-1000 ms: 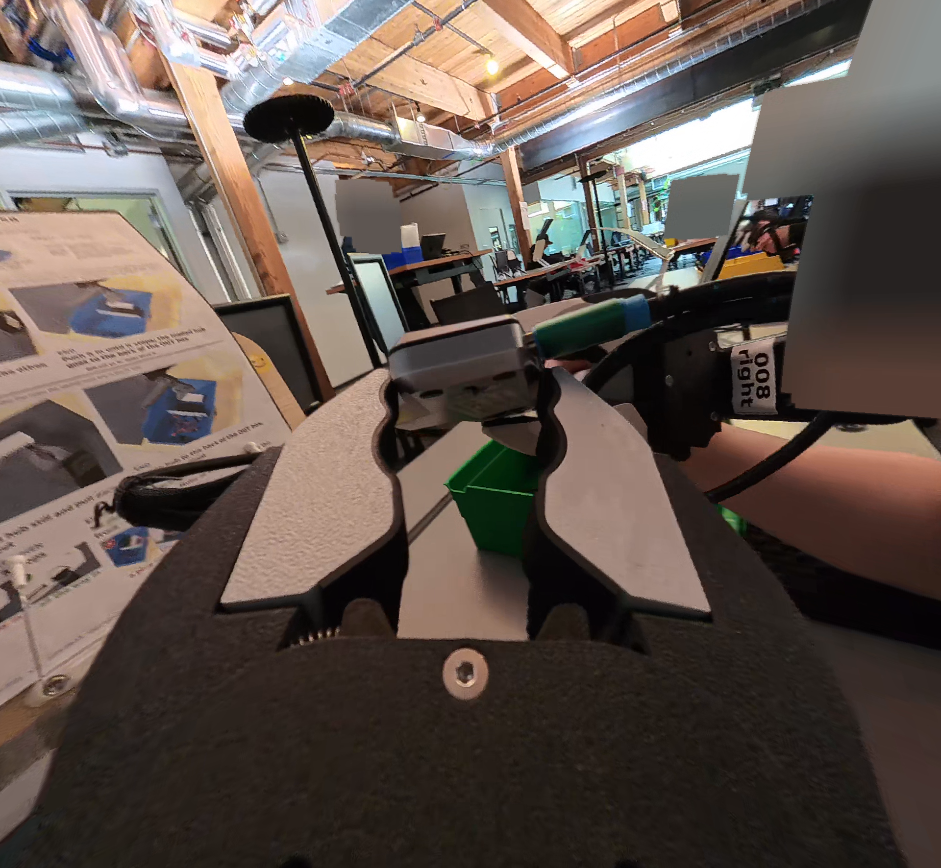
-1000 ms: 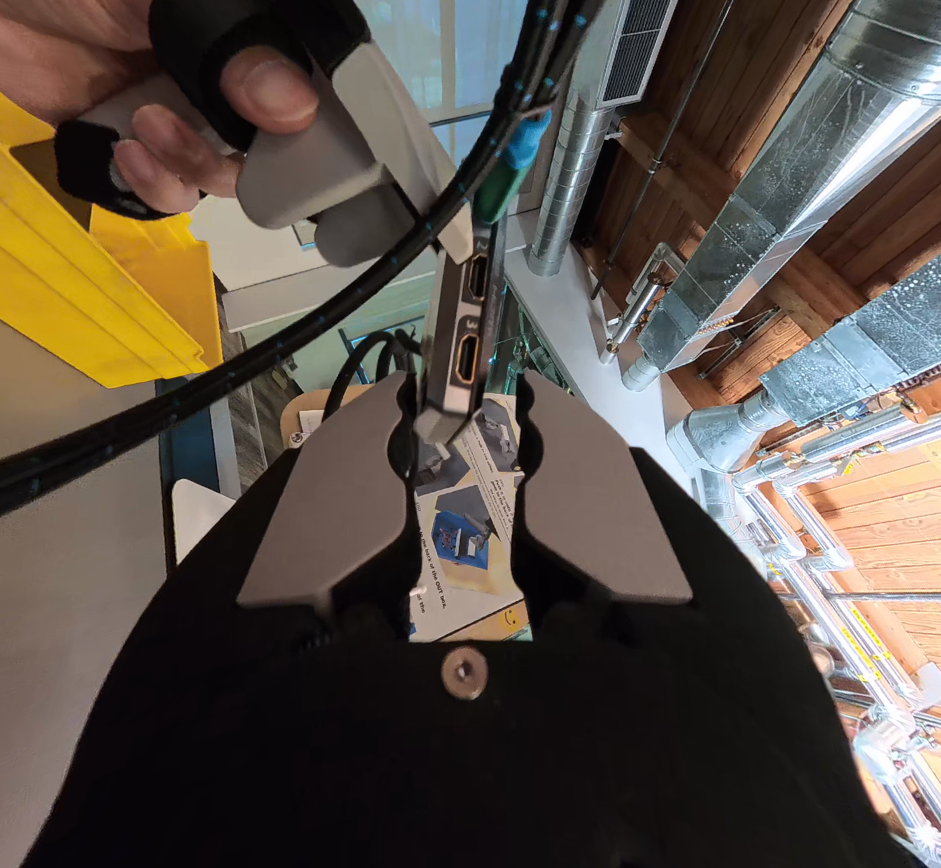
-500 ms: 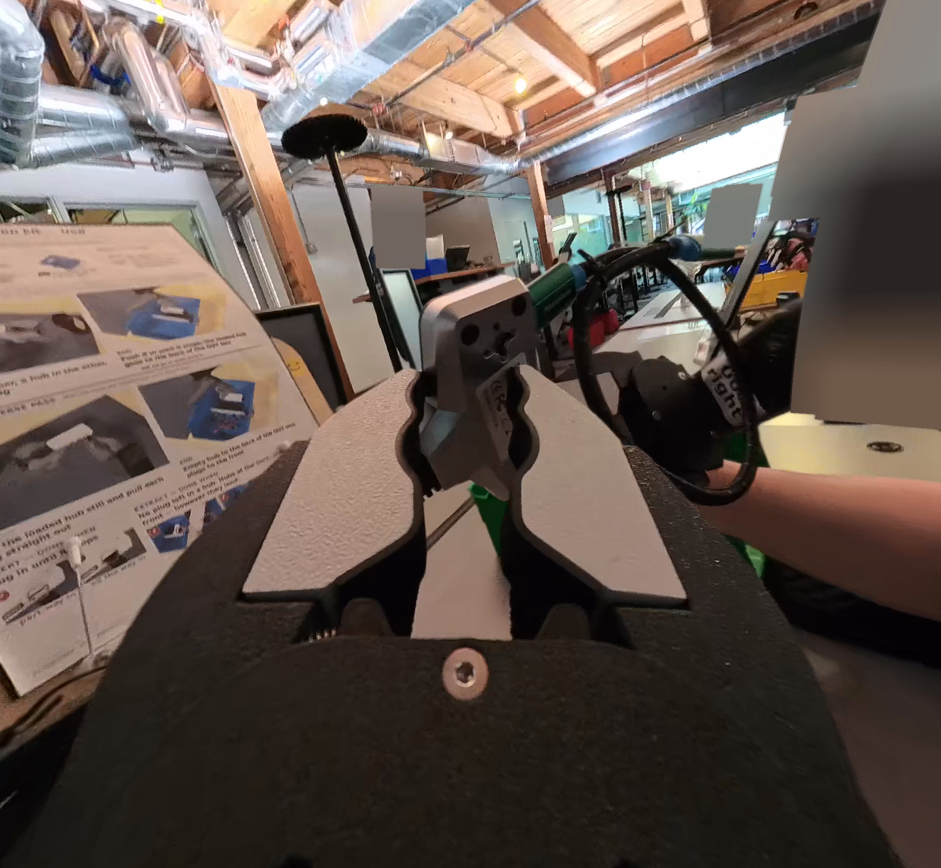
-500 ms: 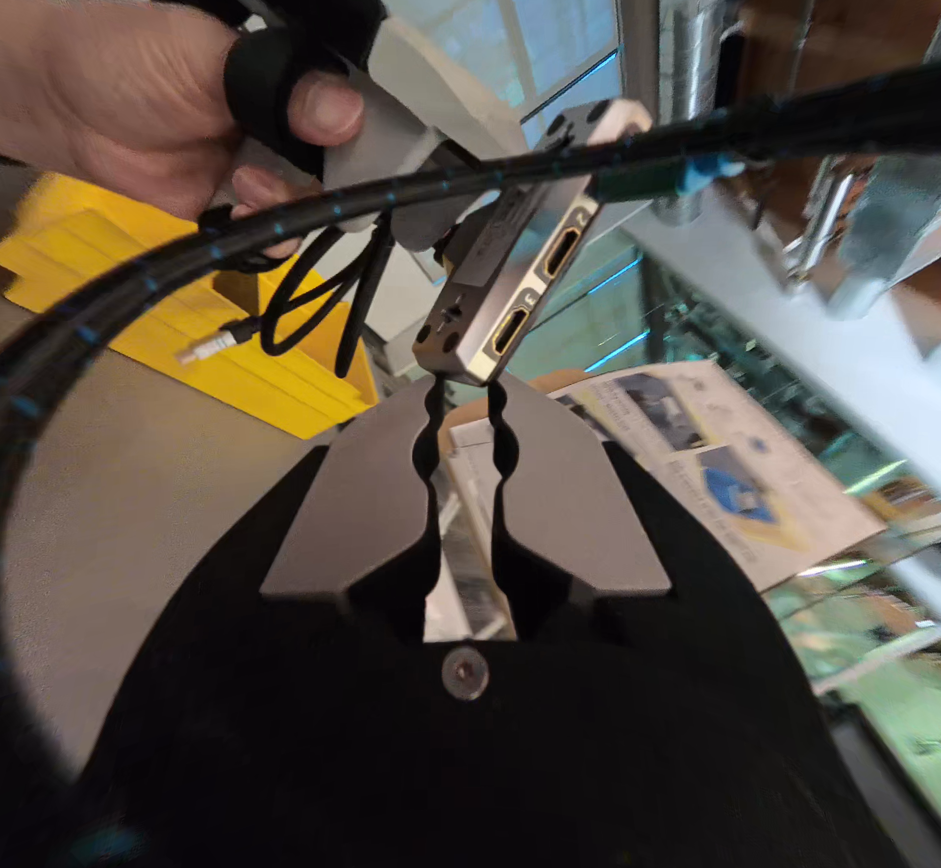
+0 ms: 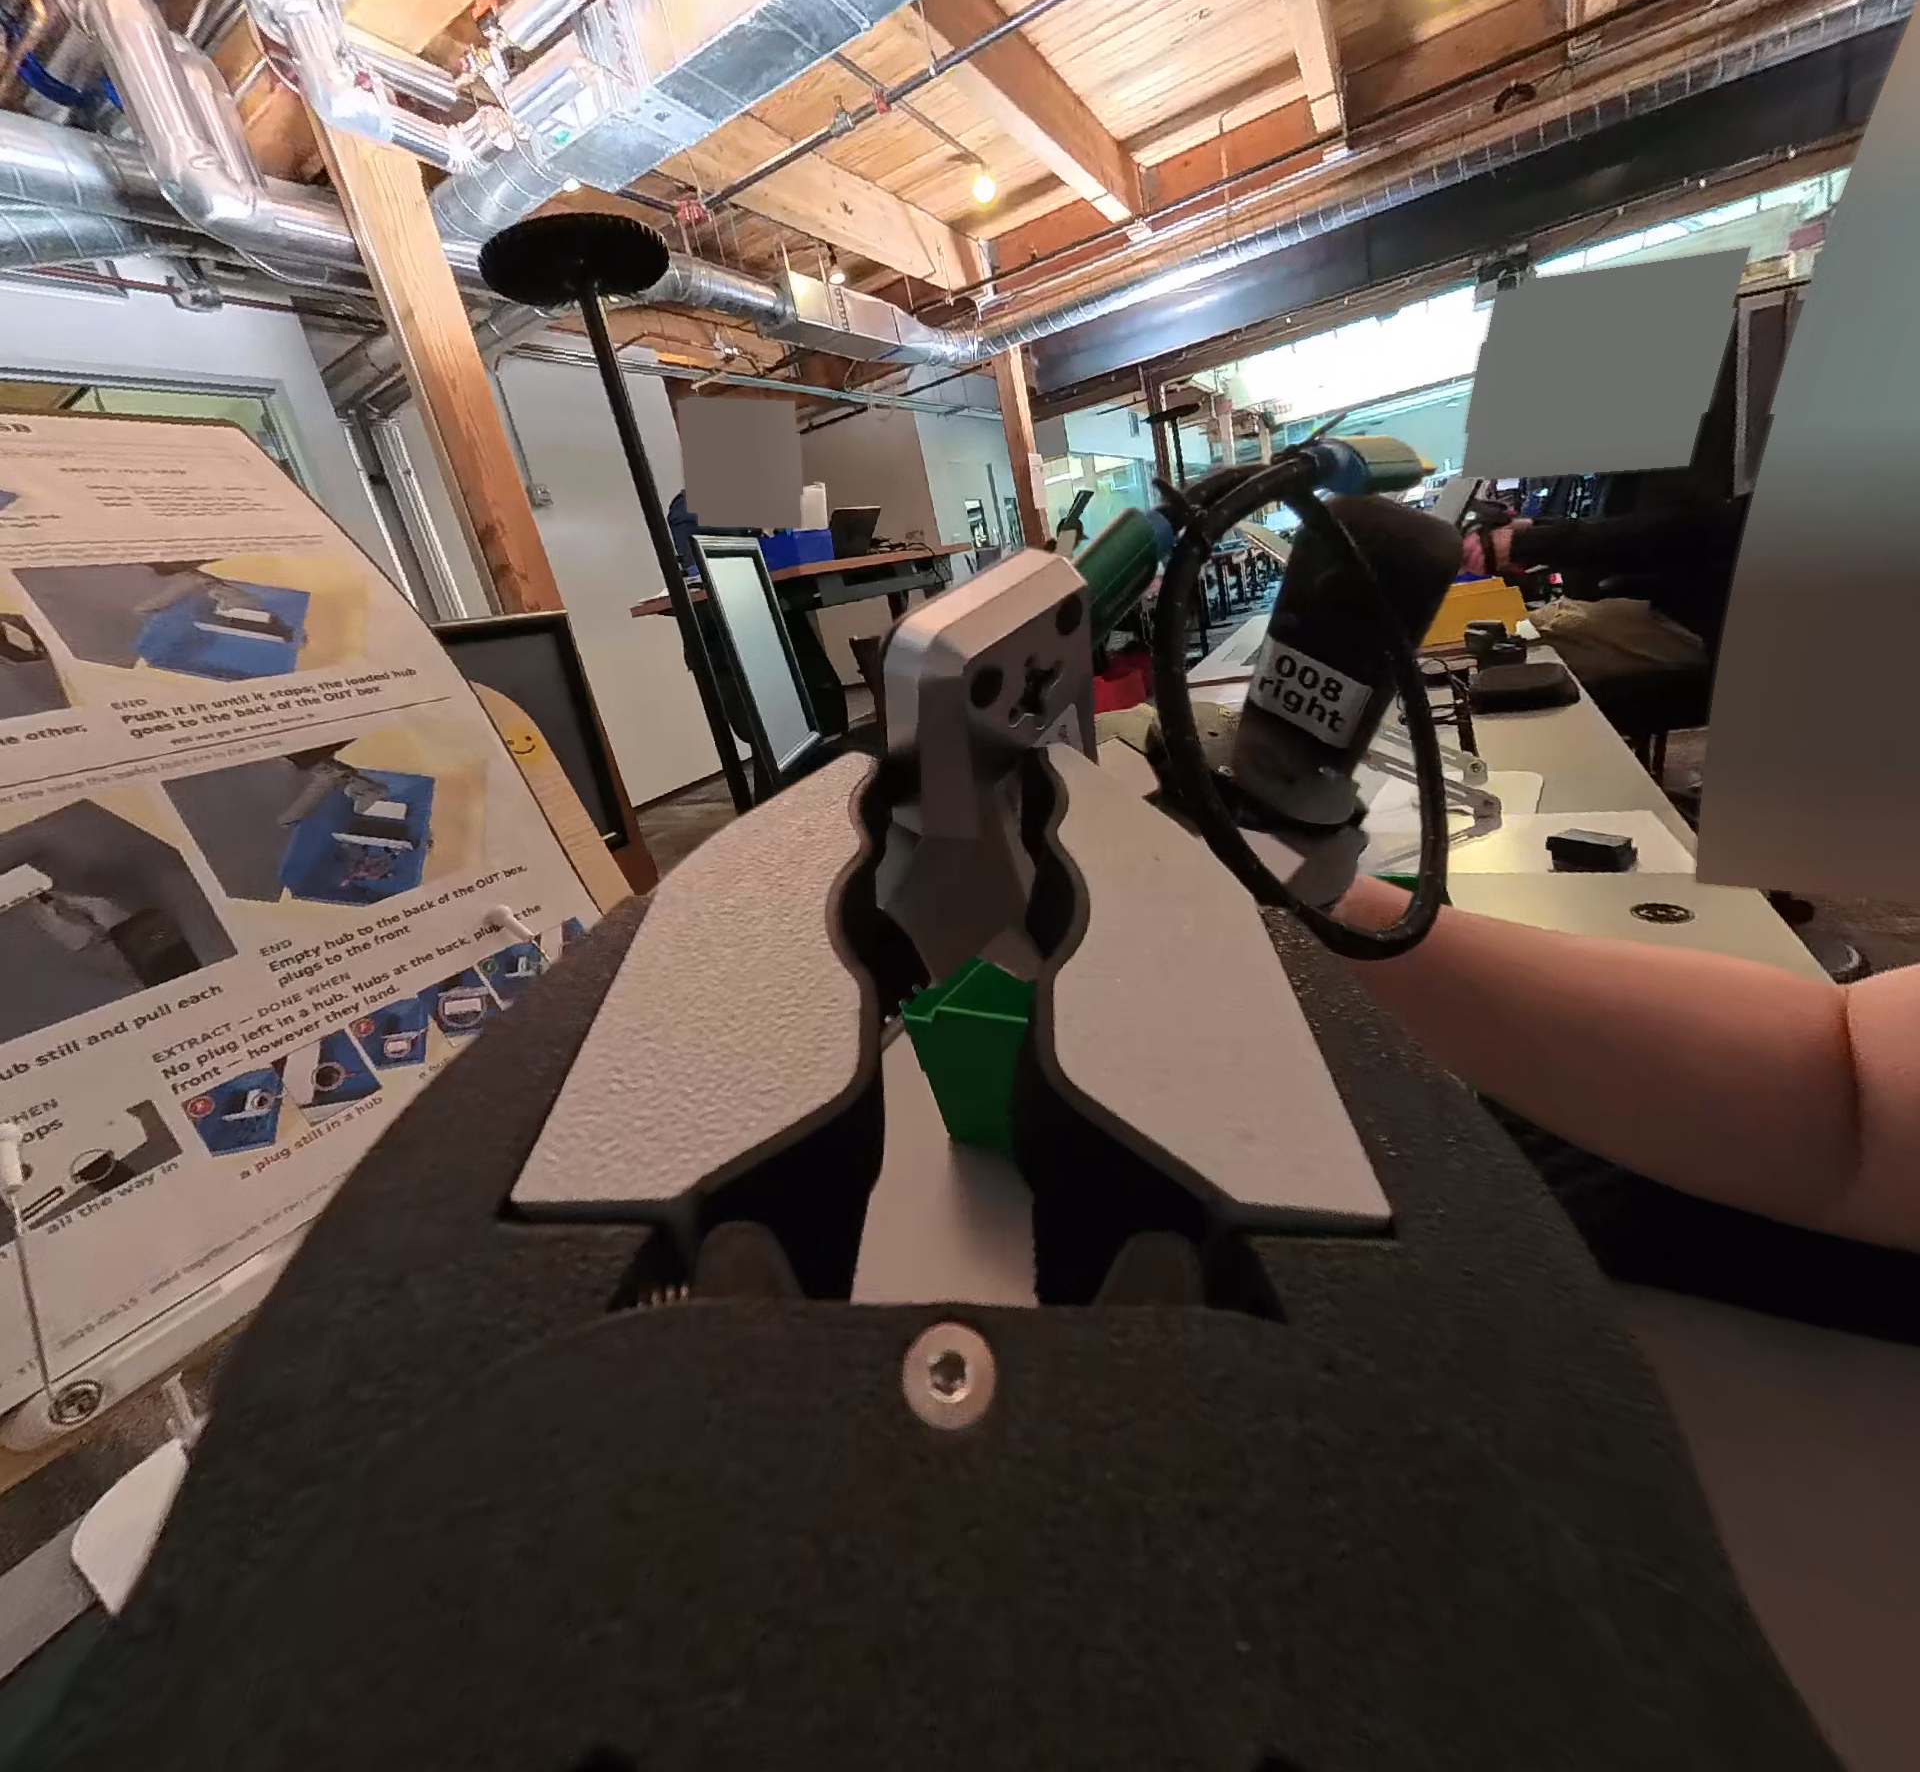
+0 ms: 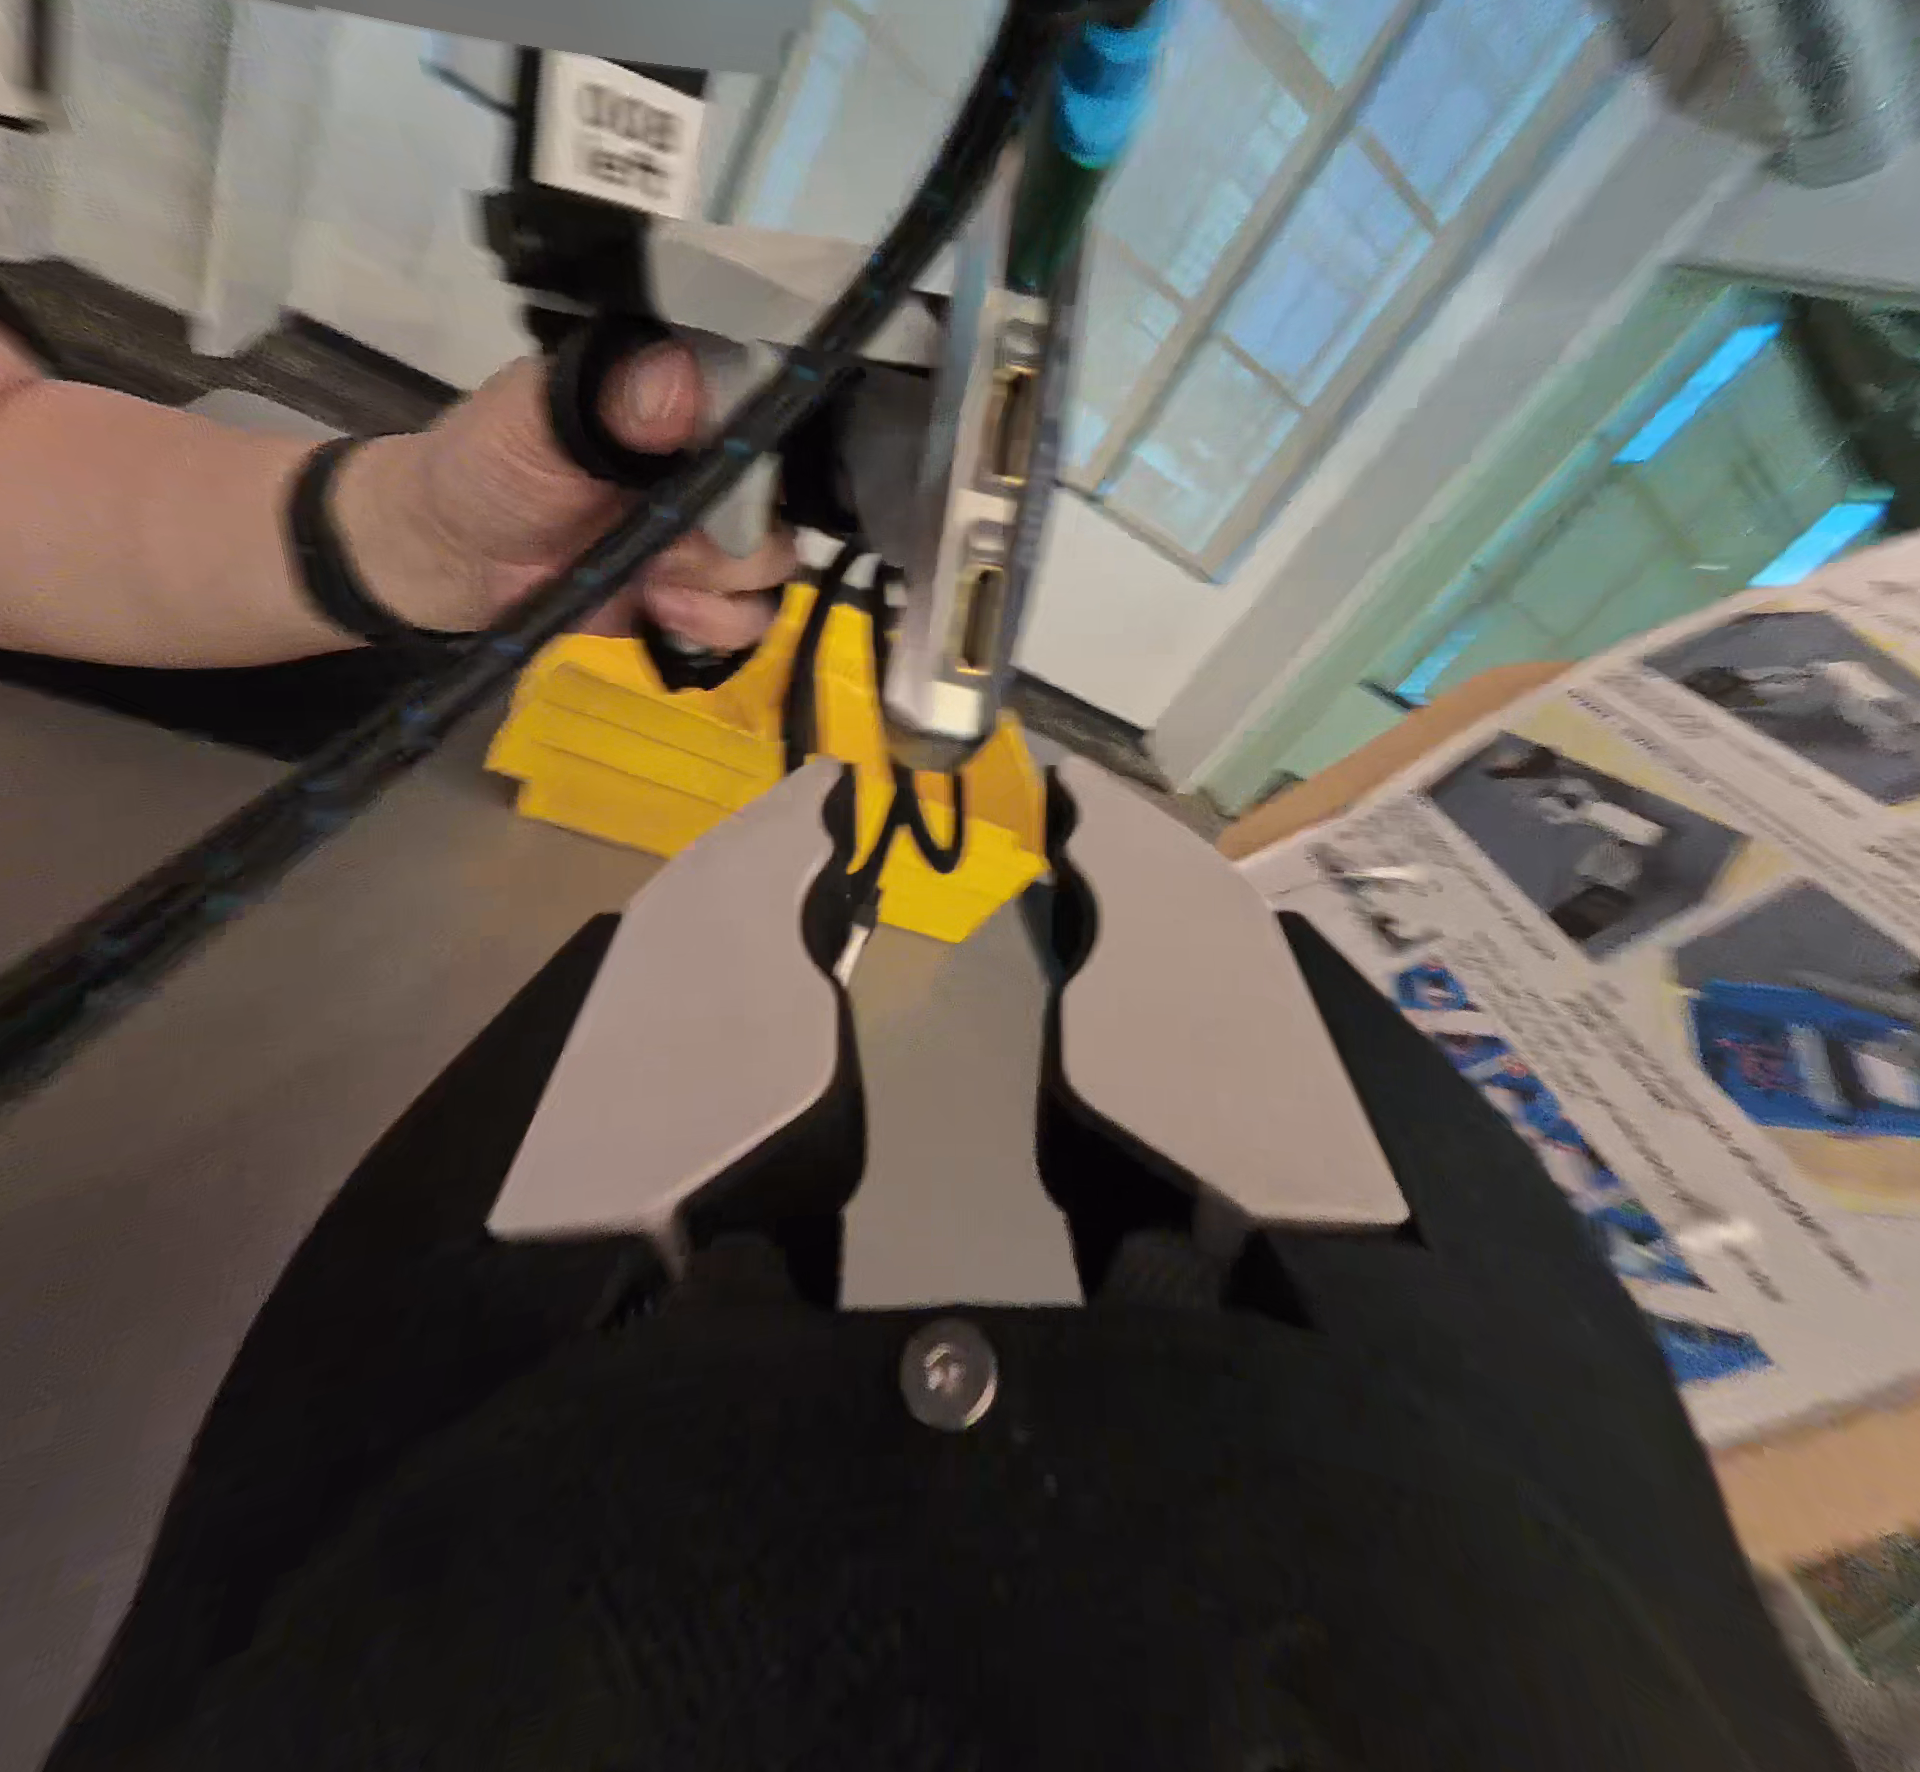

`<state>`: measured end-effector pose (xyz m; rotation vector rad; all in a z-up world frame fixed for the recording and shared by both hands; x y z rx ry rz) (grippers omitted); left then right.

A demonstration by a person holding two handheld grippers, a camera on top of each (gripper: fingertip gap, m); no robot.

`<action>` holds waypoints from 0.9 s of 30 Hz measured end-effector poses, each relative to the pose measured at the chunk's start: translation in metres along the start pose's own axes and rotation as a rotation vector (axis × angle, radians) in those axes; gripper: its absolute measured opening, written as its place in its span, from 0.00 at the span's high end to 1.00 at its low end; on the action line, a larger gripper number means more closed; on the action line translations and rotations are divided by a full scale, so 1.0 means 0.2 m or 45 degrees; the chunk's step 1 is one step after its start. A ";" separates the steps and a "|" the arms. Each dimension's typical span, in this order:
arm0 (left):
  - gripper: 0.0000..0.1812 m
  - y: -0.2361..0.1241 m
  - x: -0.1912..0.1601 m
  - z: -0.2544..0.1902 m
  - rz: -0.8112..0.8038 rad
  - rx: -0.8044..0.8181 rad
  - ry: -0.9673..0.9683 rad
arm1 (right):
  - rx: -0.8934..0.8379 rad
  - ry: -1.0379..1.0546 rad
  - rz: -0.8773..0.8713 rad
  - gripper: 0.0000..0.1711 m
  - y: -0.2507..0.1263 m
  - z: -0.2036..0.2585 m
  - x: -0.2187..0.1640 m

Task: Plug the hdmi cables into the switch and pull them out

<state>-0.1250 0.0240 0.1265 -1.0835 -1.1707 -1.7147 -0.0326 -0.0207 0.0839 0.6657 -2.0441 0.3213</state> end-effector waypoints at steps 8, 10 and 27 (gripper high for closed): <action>0.87 0.03 -0.02 -0.03 0.005 -0.011 -0.010 | -0.048 0.072 -0.213 0.92 -0.04 -0.02 0.15; 0.87 0.03 -0.03 -0.03 0.007 -0.018 -0.031 | -0.071 0.012 -0.153 0.90 -0.05 -0.02 0.15; 0.67 0.06 -0.08 -0.02 0.086 -0.173 -0.284 | -0.343 -0.788 0.072 0.89 -0.06 0.04 0.17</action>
Point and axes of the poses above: each gripper's, where its closed fingertips meet, y out along the fingers, x out of its top, z = x × y across the jaws, the point moved 4 cm from there along -y, back along the fingers, and after that the axes turned 1 degree about -x, right-handed, at the moved point
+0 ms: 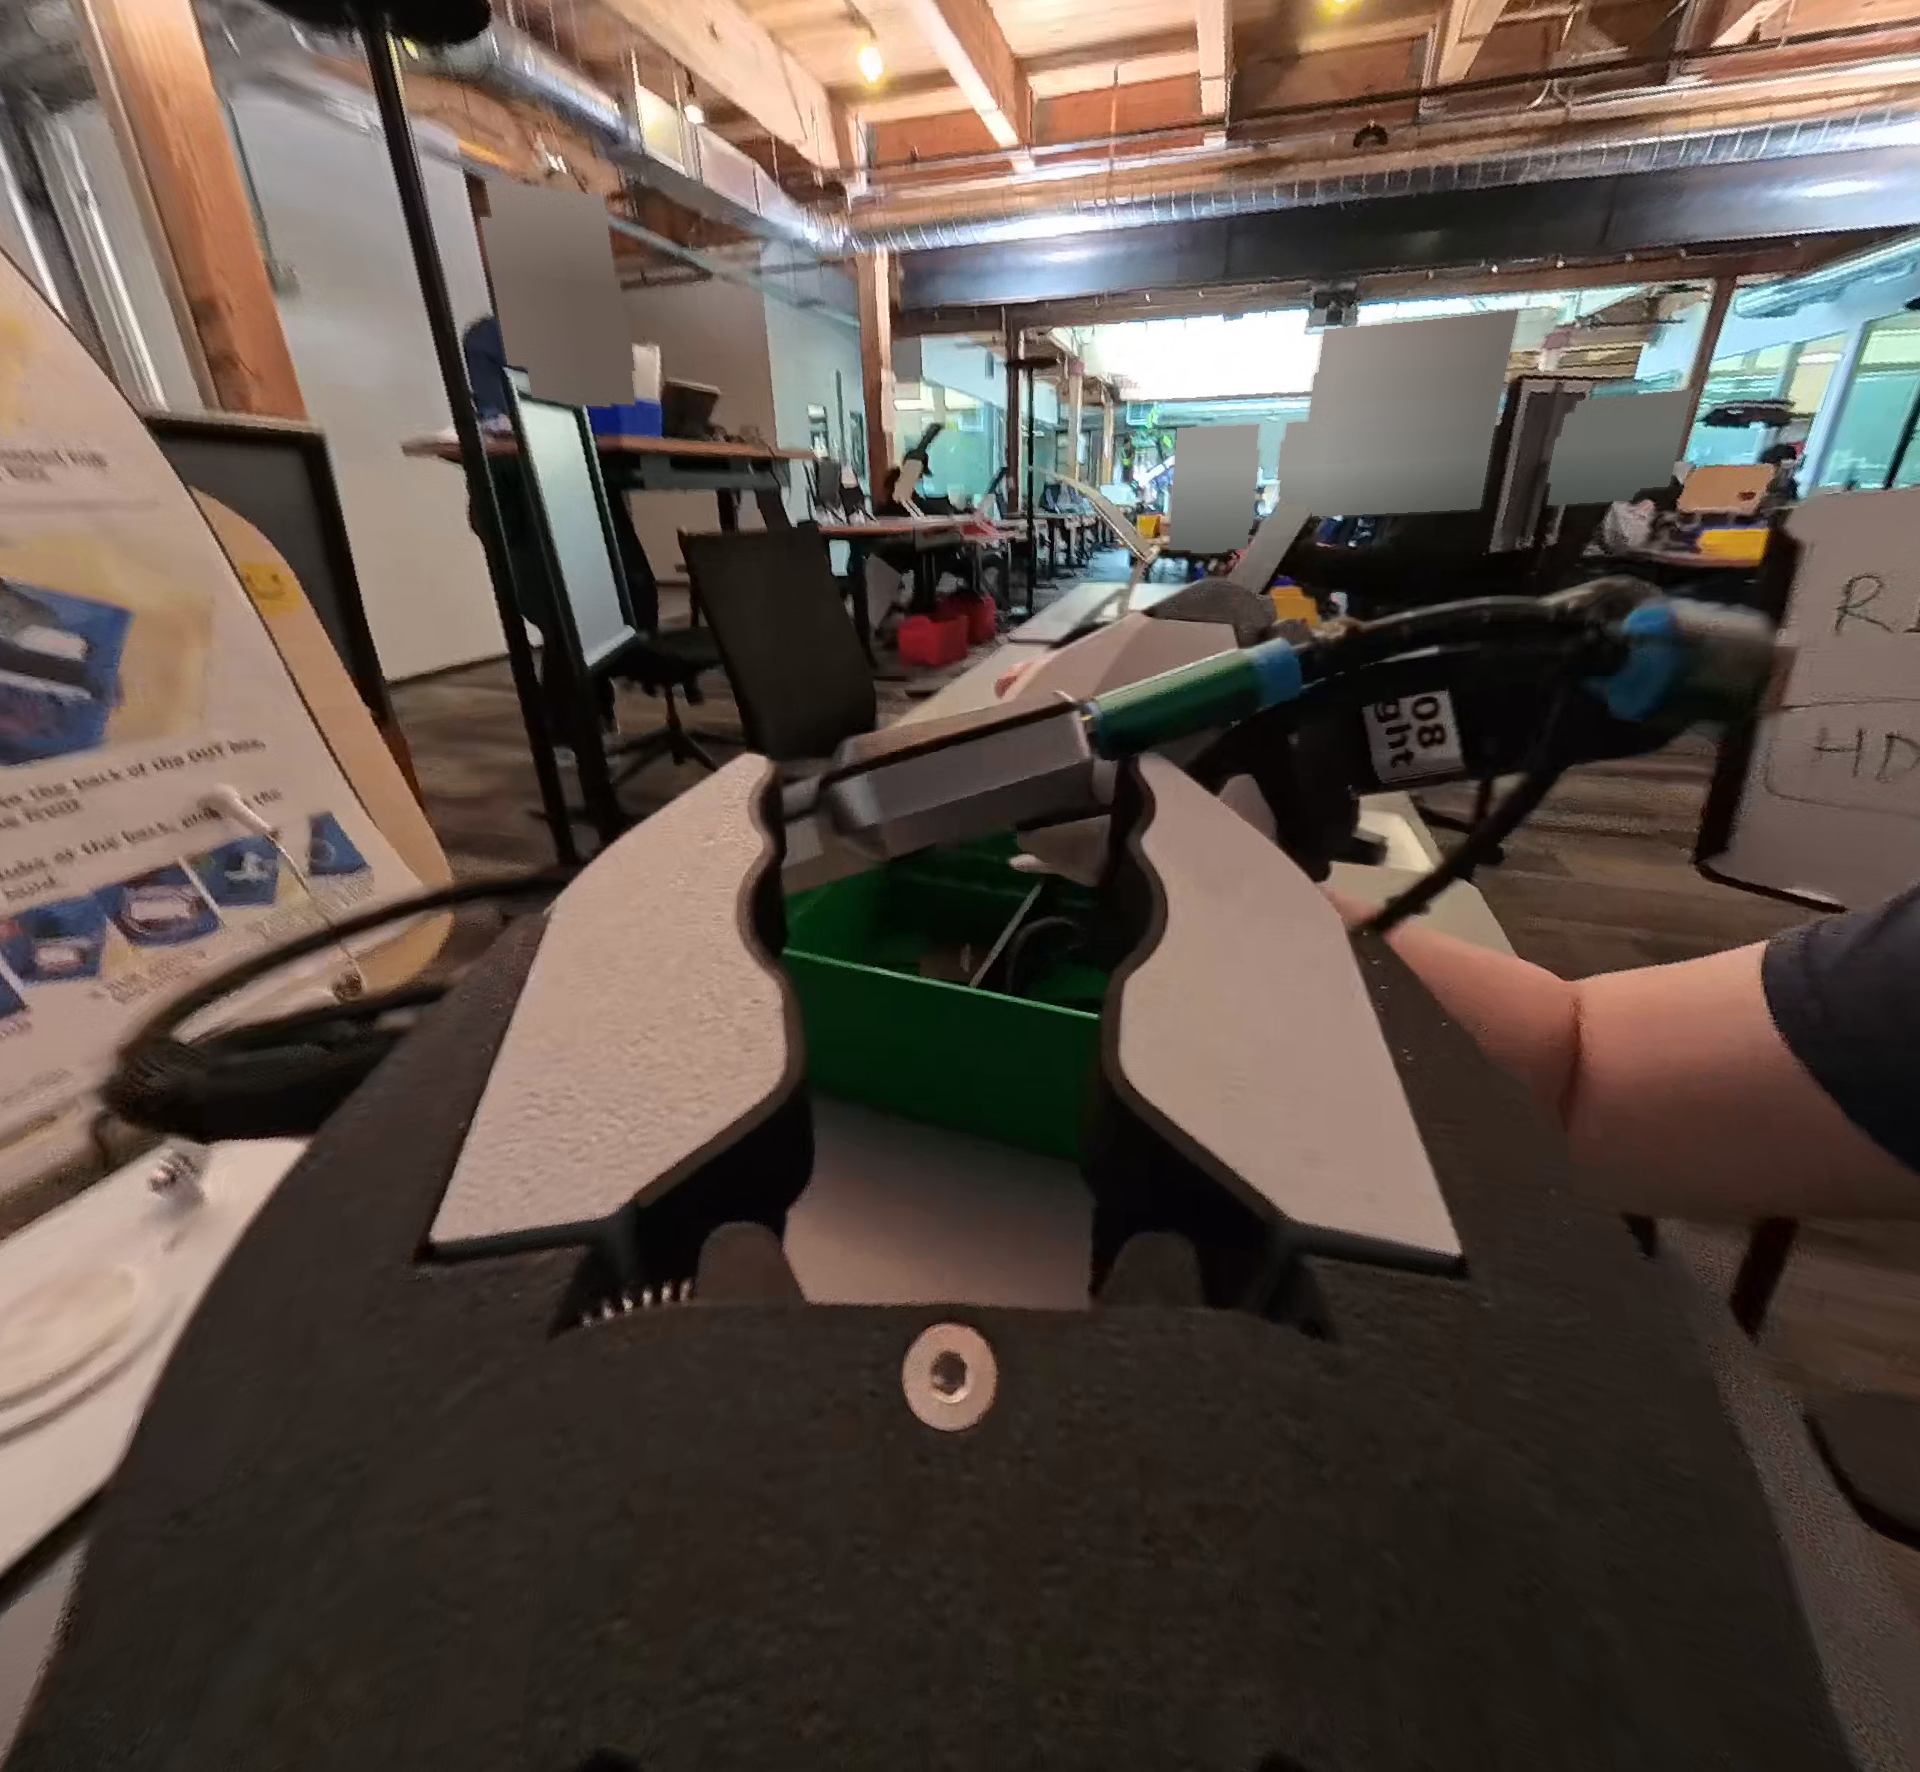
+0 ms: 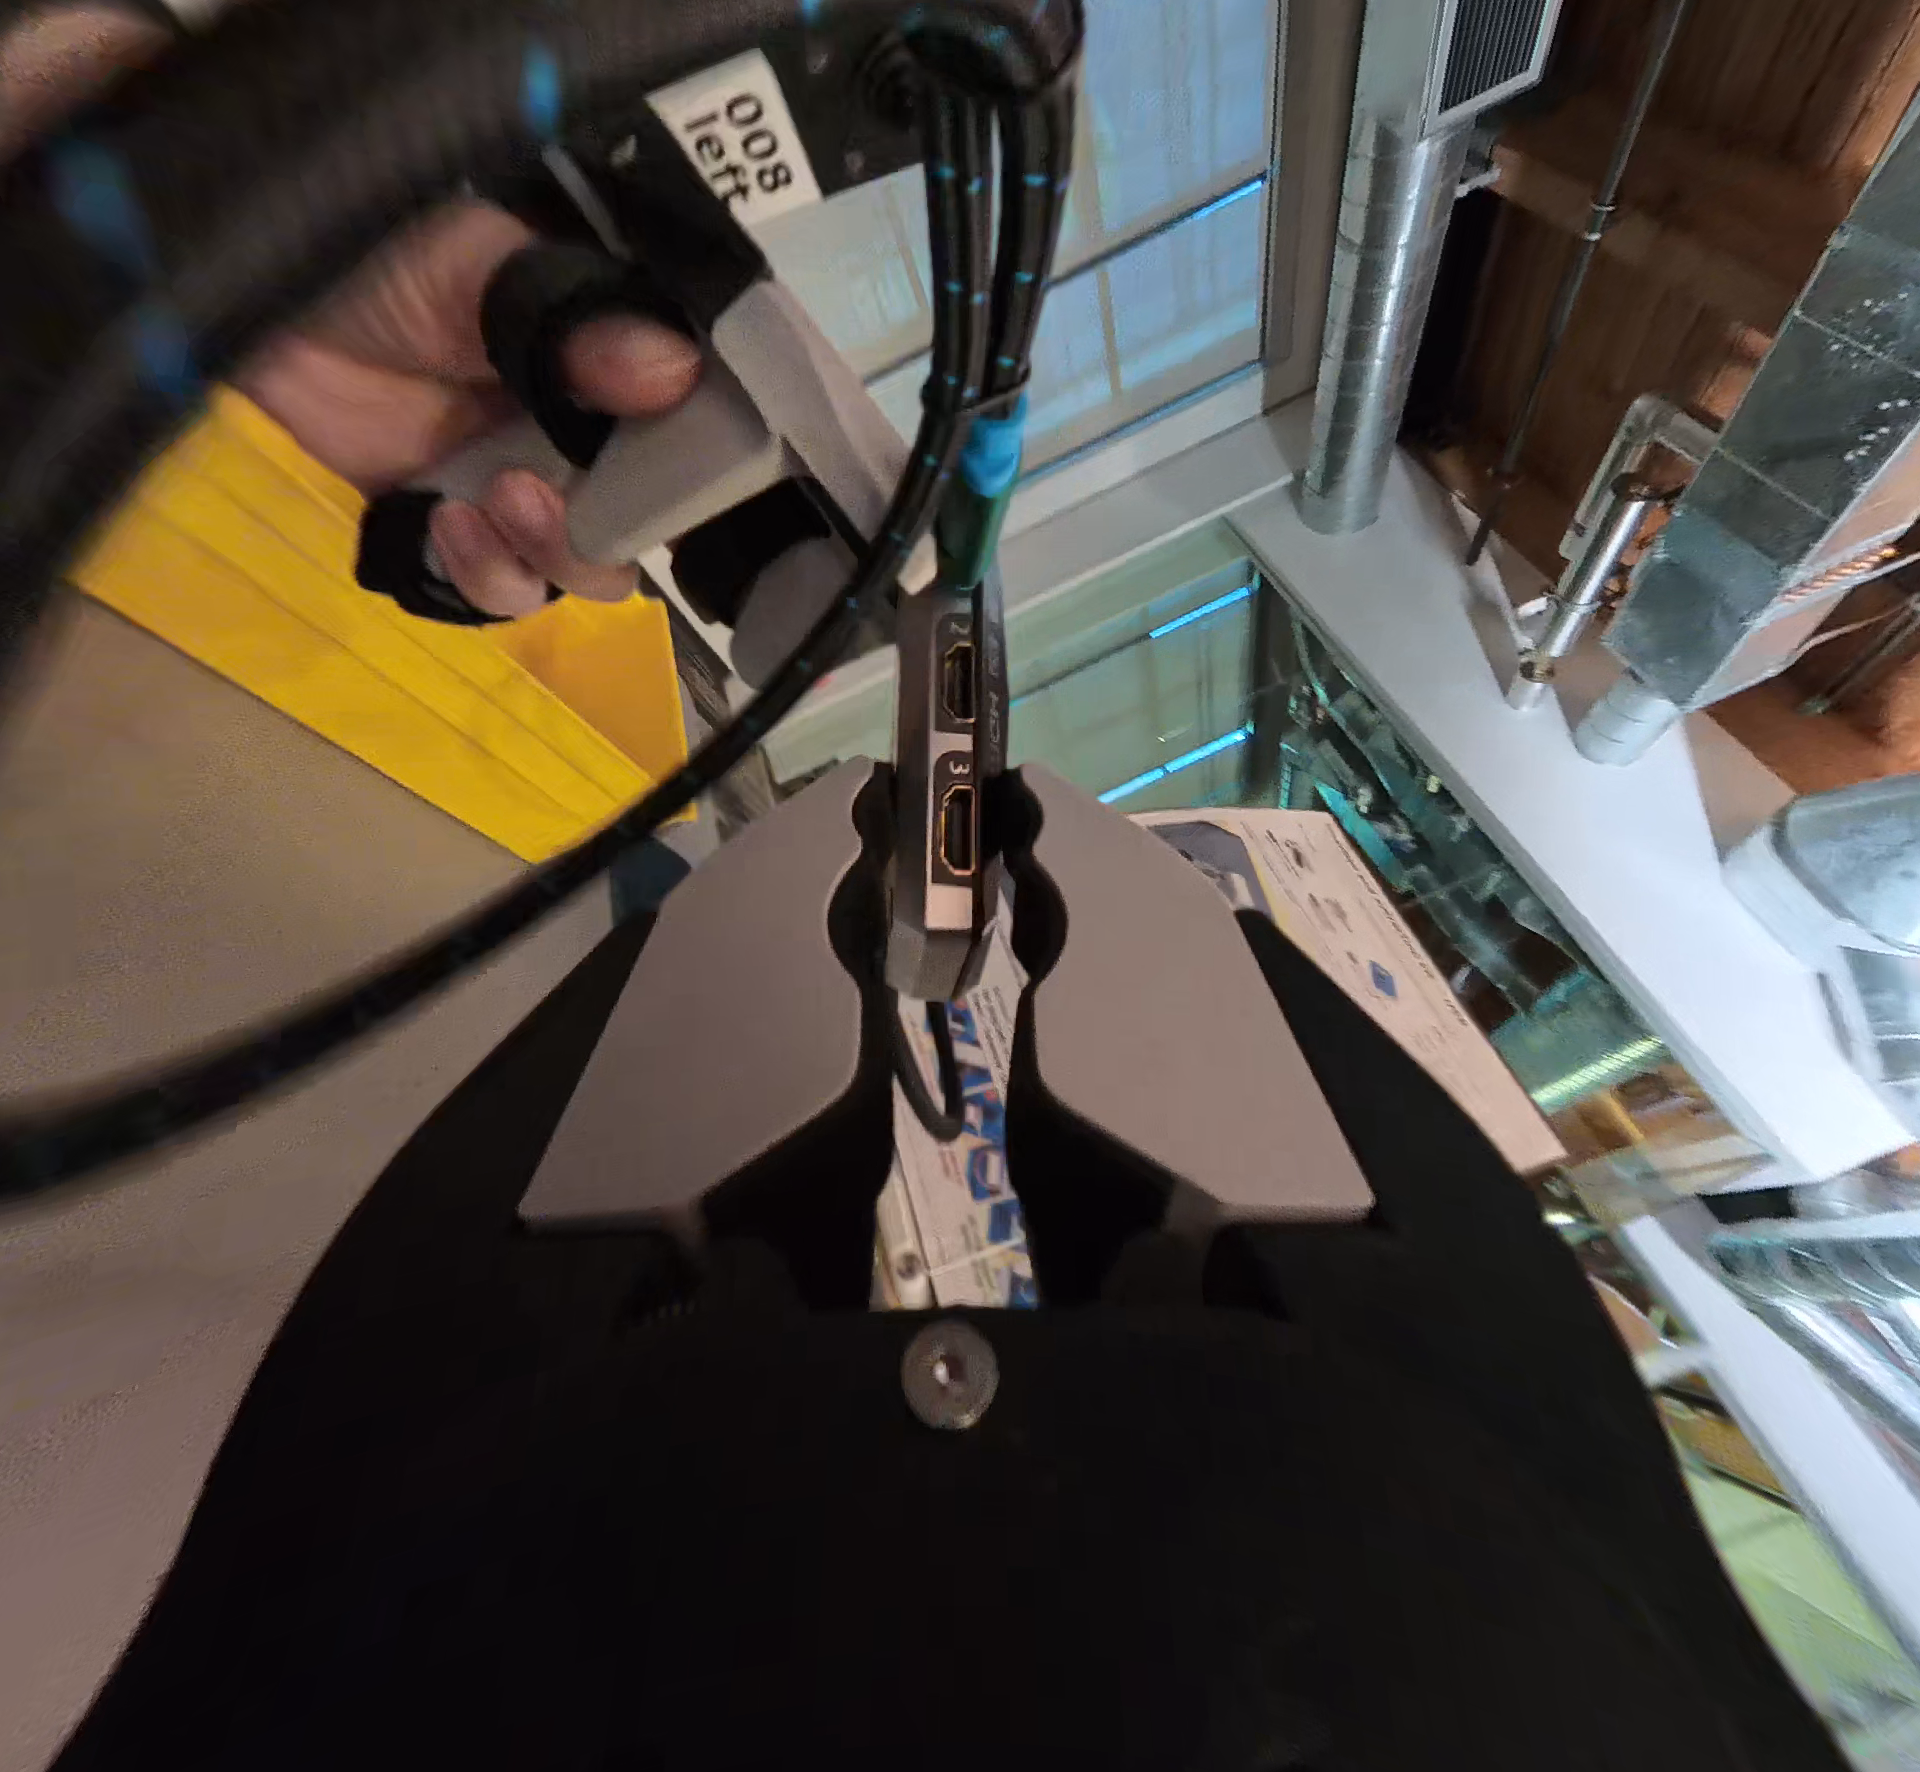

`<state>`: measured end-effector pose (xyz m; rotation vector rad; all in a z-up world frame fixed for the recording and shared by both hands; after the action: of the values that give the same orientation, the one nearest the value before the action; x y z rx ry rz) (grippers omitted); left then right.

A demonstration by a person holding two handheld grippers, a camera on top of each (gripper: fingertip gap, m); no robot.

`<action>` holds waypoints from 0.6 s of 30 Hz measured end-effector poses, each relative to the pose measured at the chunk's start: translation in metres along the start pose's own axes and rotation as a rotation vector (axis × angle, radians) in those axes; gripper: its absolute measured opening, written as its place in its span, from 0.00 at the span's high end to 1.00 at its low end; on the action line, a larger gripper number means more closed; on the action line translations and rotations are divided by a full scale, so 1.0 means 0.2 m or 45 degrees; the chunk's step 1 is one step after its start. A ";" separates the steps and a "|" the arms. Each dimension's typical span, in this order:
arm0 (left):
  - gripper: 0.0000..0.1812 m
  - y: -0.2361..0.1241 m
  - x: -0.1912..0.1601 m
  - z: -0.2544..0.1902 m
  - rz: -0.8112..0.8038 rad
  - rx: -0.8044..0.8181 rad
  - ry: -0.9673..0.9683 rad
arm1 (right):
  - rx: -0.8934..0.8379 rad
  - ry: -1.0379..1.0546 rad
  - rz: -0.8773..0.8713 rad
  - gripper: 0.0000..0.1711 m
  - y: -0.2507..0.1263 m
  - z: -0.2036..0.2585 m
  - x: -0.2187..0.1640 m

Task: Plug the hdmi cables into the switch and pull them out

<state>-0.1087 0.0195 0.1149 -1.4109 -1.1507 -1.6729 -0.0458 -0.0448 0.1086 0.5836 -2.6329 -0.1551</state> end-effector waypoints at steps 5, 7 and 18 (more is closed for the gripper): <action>0.71 -0.02 0.02 0.01 -0.066 0.091 0.016 | -0.058 -0.116 0.030 0.89 0.02 0.02 0.04; 0.71 -0.02 0.03 0.01 -0.117 0.067 -0.055 | -0.111 -0.225 0.042 0.90 0.03 0.03 0.06; 0.68 0.00 0.02 -0.04 -0.227 -0.014 -0.123 | -0.263 -0.443 -0.003 0.90 0.03 0.07 0.12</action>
<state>-0.1123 0.0118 0.1197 -1.4450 -1.3580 -1.7509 -0.0730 -0.0495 0.1072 0.5277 -2.8969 -0.5682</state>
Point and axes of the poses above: each gripper's, where its closed fingertips meet, y out along the fingers, x out of its top, z = x × y across the jaws, the point moved 4 cm from there along -y, back along the fingers, and after that the axes turned 1 degree about -x, right-handed, at the moved point
